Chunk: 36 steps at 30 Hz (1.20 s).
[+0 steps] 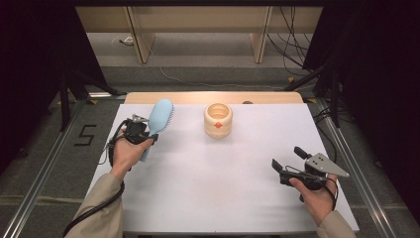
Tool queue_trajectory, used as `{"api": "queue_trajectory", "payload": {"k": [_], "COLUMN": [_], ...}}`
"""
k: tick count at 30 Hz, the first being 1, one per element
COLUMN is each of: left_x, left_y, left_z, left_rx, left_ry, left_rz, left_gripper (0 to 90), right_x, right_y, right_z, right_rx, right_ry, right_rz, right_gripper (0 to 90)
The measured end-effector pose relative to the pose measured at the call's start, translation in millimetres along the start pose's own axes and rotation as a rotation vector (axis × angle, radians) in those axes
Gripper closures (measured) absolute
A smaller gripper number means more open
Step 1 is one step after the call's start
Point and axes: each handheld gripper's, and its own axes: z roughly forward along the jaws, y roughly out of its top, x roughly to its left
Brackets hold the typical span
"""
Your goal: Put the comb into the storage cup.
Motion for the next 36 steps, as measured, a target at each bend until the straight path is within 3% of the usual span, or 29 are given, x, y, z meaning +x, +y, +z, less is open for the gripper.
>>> {"api": "queue_trajectory", "payload": {"k": [17,36], "left_x": [-12.9,-24.8], "left_y": [-2.3,-8.4], "left_z": [-6.8,-8.9], "left_rx": [-0.082,-0.107], "left_ry": [-0.005,-0.022], "left_rz": [0.002,0.021], "left_gripper": [69.8,69.7], "right_x": [0.2,1.0], "right_y": [-0.1,0.0], "right_z": [0.5,0.6], "right_rx": [0.0,0.002], "right_ry": [0.005,0.01], "right_rz": [0.0,-0.007], "right_gripper": [7.0,7.0]}}
